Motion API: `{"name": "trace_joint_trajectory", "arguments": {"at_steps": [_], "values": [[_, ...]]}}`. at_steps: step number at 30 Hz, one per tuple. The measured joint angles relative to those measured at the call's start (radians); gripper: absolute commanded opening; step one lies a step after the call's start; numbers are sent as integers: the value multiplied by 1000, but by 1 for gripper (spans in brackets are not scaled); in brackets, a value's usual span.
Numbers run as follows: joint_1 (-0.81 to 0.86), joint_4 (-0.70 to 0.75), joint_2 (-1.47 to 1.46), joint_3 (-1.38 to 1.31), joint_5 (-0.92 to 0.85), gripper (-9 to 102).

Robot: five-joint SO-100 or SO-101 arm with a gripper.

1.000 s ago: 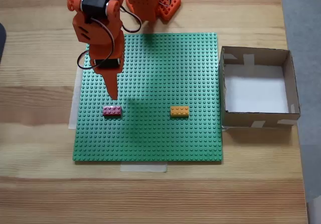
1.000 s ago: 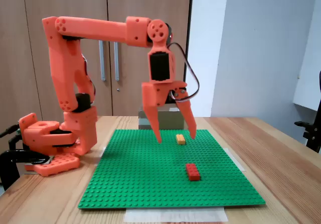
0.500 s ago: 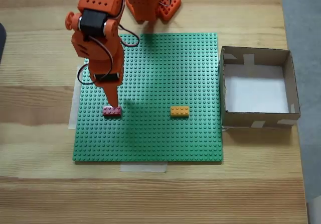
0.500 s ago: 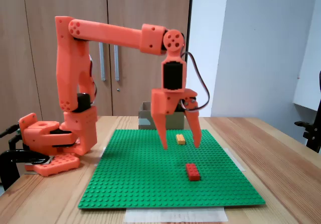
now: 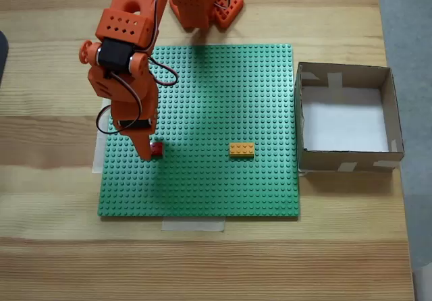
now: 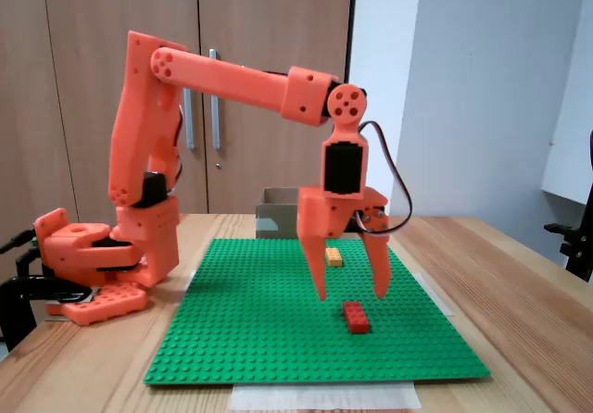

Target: Pick the red lego block and put it in the box.

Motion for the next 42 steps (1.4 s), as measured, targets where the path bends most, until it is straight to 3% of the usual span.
{"name": "trace_joint_trajectory", "arguments": {"at_steps": [17, 42], "values": [[-11, -95, -100, -11, 51, 29], [-14, -115, -106, -11, 37, 20]]}}
